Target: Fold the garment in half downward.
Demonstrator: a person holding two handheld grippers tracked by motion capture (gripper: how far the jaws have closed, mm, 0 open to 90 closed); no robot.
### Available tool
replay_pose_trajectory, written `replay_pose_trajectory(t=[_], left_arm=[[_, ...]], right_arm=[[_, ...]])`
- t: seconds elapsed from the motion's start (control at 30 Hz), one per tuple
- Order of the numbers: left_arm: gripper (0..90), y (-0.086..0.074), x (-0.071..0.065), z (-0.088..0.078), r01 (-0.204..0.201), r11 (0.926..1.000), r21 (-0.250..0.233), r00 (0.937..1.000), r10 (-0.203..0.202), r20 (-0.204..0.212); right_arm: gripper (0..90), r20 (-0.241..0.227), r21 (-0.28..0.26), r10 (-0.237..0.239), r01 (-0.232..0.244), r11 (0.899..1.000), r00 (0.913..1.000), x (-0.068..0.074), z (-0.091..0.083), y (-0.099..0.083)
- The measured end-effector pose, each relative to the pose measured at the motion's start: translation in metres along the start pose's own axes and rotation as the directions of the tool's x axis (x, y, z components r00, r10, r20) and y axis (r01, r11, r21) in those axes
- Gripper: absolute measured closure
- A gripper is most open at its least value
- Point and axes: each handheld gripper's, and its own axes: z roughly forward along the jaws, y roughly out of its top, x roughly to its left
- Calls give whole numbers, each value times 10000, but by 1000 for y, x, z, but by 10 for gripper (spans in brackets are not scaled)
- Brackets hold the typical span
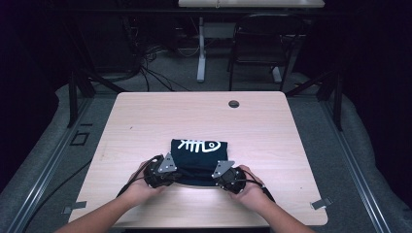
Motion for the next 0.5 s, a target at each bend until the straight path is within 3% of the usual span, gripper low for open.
replay_pose_trajectory(t=[0.3,0.37,0.5], left_arm=[[692,5,4,6,441,9989,-185,9988,-445,-214],[680,4,4,7,805,9961,-365,9967,-808,-84],[673,3,6,8,1051,9931,-518,9943,-1058,-111]], right_arm=[[816,255,-64,442,-440,9990,9987,-13,3,-2],[811,244,-138,550,-547,9984,9982,-15,3,-3],[795,197,-173,679,-676,9976,9975,-18,3,-4]])
